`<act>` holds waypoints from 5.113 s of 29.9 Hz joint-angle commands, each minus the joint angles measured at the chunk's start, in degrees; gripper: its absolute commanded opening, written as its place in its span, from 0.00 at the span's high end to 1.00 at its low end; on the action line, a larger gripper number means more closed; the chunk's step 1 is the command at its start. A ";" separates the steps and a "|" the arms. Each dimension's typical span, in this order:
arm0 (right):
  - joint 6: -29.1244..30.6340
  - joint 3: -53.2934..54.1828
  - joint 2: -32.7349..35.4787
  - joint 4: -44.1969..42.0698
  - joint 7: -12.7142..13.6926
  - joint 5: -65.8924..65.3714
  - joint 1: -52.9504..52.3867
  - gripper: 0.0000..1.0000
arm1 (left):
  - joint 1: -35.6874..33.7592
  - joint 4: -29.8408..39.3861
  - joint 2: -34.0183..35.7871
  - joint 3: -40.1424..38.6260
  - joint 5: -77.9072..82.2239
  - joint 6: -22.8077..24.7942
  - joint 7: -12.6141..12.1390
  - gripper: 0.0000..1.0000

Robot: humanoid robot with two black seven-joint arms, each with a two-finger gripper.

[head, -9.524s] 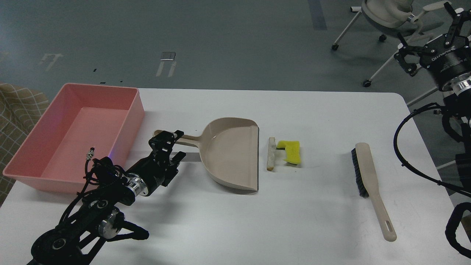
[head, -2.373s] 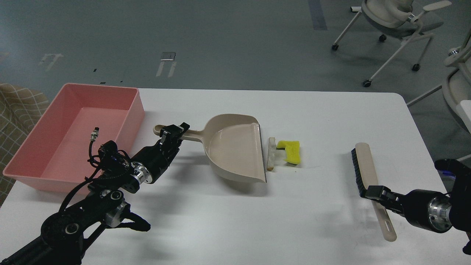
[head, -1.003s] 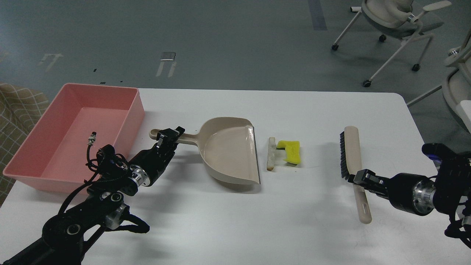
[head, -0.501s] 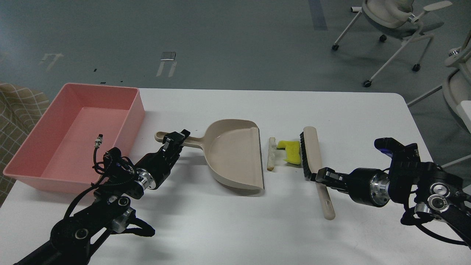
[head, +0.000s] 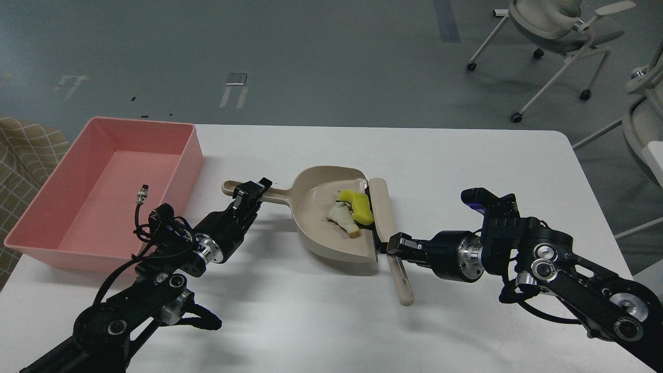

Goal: Sweep and dump garbage into bin
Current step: 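Sweep the yellow sponge into the dustpan with the right-held brush, then put the brush down and release it with the right gripper, then lift the dustpan with the left gripper over the pink bin, then tilt the dustpan with the left gripper to dump the sponge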

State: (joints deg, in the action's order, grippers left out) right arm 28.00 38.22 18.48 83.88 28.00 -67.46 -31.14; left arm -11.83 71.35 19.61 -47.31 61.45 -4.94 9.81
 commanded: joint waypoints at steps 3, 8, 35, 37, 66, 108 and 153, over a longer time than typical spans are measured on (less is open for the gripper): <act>0.00 -0.69 -5.29 -2.13 0.00 -0.13 -2.25 1.00 | 0.05 0.01 -0.02 -0.07 -0.10 0.01 0.12 0.99; 0.00 0.10 -3.82 -0.12 0.00 0.22 -3.92 1.00 | -0.30 0.01 0.16 0.02 -0.19 0.10 0.12 0.98; 0.00 8.89 29.15 3.75 0.00 3.56 6.35 1.00 | -0.74 0.01 -1.59 -1.91 -4.23 0.01 2.67 0.97; 0.00 8.98 30.38 5.41 0.00 3.56 7.67 1.00 | -0.92 0.01 -2.12 -1.91 -4.49 -0.07 2.58 0.97; 0.00 9.51 32.23 5.77 0.00 3.30 10.75 0.68 | -1.80 0.01 -1.07 -2.00 -4.67 -0.07 2.40 0.97; 0.00 63.12 -5.74 -14.97 0.00 23.43 15.23 0.02 | -1.80 10.46 12.28 -9.37 -11.08 0.10 2.14 0.96; 0.00 65.93 -5.48 -16.29 0.00 28.61 19.10 0.02 | 35.20 2.30 33.82 -47.26 -21.19 18.29 3.28 0.94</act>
State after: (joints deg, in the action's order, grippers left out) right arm 28.01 104.12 12.92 67.61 28.00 -38.90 -12.08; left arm 21.69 74.02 51.80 -94.38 40.22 12.34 12.80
